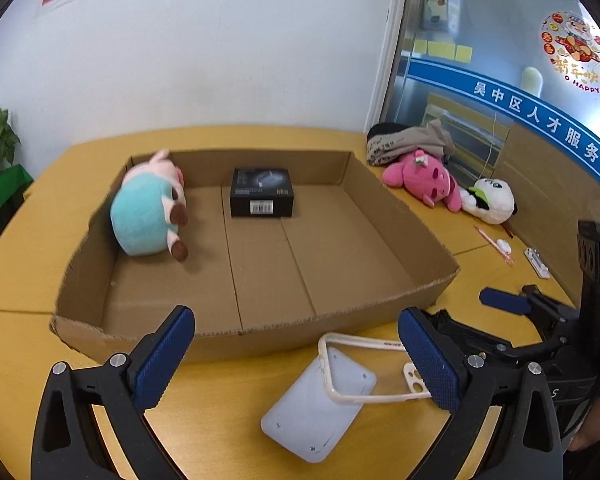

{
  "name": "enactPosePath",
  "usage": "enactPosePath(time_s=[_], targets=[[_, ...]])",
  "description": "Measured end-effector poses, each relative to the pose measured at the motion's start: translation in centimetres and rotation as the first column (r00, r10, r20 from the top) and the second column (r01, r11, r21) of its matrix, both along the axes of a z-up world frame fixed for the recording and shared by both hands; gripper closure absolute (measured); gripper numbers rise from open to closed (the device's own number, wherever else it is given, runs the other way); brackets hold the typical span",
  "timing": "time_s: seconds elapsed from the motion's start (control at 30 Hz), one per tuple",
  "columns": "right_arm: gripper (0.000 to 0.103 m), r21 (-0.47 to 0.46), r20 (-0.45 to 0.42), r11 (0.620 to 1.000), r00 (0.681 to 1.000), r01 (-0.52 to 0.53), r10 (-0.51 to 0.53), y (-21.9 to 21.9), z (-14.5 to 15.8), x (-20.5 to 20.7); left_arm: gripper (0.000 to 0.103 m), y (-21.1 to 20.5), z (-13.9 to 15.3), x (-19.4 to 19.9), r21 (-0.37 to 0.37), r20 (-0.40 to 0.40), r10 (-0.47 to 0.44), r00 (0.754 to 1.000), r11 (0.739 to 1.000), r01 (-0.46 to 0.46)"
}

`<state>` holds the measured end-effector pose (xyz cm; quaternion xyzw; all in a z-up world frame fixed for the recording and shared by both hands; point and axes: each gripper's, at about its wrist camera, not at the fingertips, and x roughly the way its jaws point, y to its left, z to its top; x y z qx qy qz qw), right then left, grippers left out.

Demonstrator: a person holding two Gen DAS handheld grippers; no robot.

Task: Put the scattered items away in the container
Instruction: 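Withdraw both grippers and move them toward the white phone case frame, then close both grippers on the rim of the white phone case frame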

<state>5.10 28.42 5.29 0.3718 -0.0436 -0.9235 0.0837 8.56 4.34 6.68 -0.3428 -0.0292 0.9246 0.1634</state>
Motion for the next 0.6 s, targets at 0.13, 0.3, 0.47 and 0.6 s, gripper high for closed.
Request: enactPosePath(time_s=[0.13,0.3,0.47,0.6], targets=[[0.007,-0.046,0.068,0.999,0.998,-0.014,0.017,0.9,-3.1,1.2,0.0,0.2,-1.7,-0.1,-0.009,0.057,-0.029,0.998,1.0,0.03],[0.007,-0.095,0.12,0.995,0.993,-0.011,0.022,2.1,-5.6,2.6,0.0,1.1,-3.5,-0.9,-0.011,0.12,-0.073,0.99,0.997,0.075],[0.009,-0.129,0.136,0.991,0.989,-0.044,0.061,2.0,-6.7,3.7,0.021,2.9,-5.9,-2.5,-0.029,0.209,-0.143,0.968,0.988,0.152],[0.009,-0.14,0.131,0.988,0.988,-0.062,0.08,2.0,-6.6,4.1,0.049,4.2,-8.0,-3.6,-0.039,0.286,-0.164,0.944,0.982,0.182]])
